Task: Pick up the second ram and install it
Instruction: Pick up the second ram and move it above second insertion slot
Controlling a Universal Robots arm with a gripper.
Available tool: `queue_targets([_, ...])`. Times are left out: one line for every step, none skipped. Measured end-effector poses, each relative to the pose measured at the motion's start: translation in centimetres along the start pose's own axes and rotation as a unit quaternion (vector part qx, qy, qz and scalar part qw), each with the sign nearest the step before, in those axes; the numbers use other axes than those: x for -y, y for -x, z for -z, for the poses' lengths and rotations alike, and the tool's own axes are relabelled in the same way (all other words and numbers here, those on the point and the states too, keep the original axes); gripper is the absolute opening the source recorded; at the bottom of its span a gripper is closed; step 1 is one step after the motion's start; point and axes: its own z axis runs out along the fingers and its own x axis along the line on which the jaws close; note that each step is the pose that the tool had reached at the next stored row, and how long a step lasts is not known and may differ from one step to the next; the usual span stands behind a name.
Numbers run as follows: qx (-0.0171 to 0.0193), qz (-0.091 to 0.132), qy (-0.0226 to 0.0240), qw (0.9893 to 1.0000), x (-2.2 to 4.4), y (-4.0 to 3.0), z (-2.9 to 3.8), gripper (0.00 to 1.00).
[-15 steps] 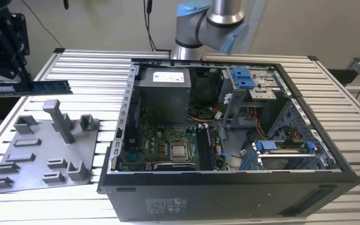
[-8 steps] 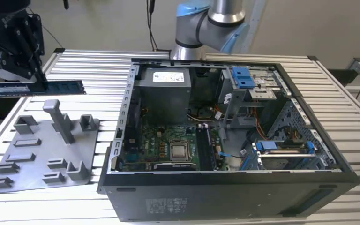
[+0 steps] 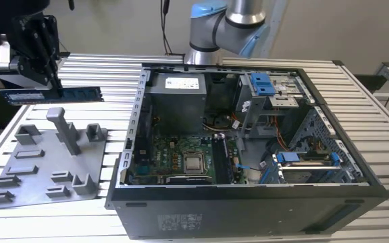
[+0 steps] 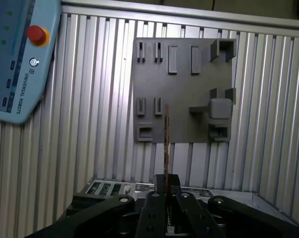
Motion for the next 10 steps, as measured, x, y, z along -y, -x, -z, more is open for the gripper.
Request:
queue_targets([0.0001, 0.000, 0.0000, 1.0000, 0.18, -0.01, 0.00, 0.14])
queue_targets([0.0000, 0.000, 0.0000, 1.0000, 0.32, -0.02, 0.01, 0.14])
queue_targets([0.0001, 0.000, 0.0000, 1.0000, 0.46, -0.03, 0.01, 0.14])
queue_targets([0.0001, 0.000, 0.0000, 1.0000, 0.57, -0.04, 0.01, 0.14])
queue_targets([0.0001, 0.000, -0.0001, 1.0000, 0.57, -0.03, 0.01, 0.14])
queue_targets([0.0001, 0.000, 0.0000, 1.0000, 0.60, -0.03, 0.01, 0.14])
queue_targets([0.0000, 0.000, 0.0001, 1.0000, 0.73, -0.04, 0.03, 0.14])
queue_targets([0.0001, 0.000, 0.0000, 1.0000, 0.85, -0.04, 0.02, 0.14])
queue_targets([0.0001, 0.000, 0.0000, 1.0000, 0.93, -0.05, 0.02, 0.14])
queue_targets([0.0000, 0.000, 0.0000, 1.0000, 1.12, -0.06, 0.04, 0.14])
